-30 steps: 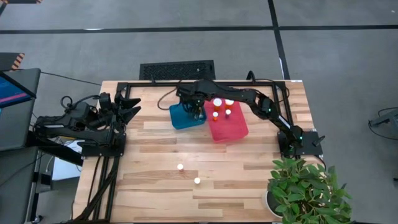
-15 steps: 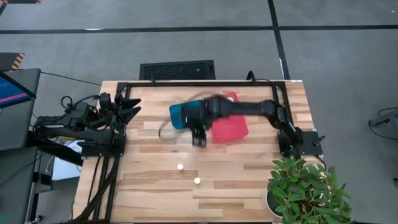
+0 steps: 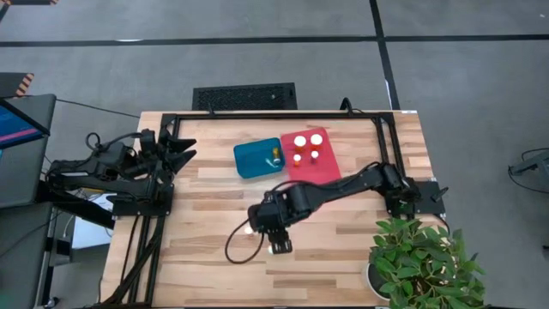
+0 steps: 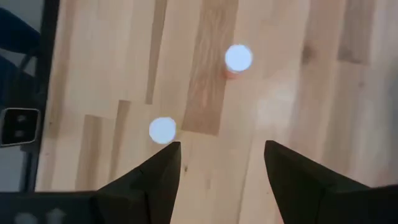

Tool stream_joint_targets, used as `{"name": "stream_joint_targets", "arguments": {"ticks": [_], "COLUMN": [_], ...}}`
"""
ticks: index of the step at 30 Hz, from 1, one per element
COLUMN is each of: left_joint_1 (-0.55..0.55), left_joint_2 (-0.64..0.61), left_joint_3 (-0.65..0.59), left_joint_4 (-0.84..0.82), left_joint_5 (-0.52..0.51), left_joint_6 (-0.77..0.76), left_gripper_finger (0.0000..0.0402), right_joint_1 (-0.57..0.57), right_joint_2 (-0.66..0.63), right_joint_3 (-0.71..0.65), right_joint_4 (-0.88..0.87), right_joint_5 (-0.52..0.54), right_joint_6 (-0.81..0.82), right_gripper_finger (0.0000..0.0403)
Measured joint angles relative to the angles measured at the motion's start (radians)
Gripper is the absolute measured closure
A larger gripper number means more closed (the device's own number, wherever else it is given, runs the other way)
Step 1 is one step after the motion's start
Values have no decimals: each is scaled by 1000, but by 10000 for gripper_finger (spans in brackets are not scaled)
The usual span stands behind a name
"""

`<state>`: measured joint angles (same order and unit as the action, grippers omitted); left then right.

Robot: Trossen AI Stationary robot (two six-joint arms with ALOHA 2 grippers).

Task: Pick and place medicine bottles into bin by pill shape (circle, oval)
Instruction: Put the yellow pill bottle into the blue bin

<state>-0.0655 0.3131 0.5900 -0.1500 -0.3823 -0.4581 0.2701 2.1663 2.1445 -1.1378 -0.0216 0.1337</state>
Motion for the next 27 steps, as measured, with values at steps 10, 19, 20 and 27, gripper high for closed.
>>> {"name": "stream_joint_targets", "arguments": {"ticks": [10,19,20,27], "left_joint_1": [0,0,0,0], "left_joint_2": [0,0,0,0], "left_joint_3": [0,0,0,0], "left_joint_4": [-4,-4,-7,-29], "left_joint_5": [20,3,3,3], "left_joint_6": [-8,-21,-21,-21], "left_gripper_finger": [142,142,142,142], "right_joint_1": [80,93,93,92], "right_joint_2": [-5,-2,-1,-2], "right_joint_3": [-161,-291,-296,-333], "right_joint_4": [259,350,362,423], "right_joint_5": [0,7,7,20], "right_joint_6": [16,5,5,1], "right_gripper_finger": [163,163,163,163]}}
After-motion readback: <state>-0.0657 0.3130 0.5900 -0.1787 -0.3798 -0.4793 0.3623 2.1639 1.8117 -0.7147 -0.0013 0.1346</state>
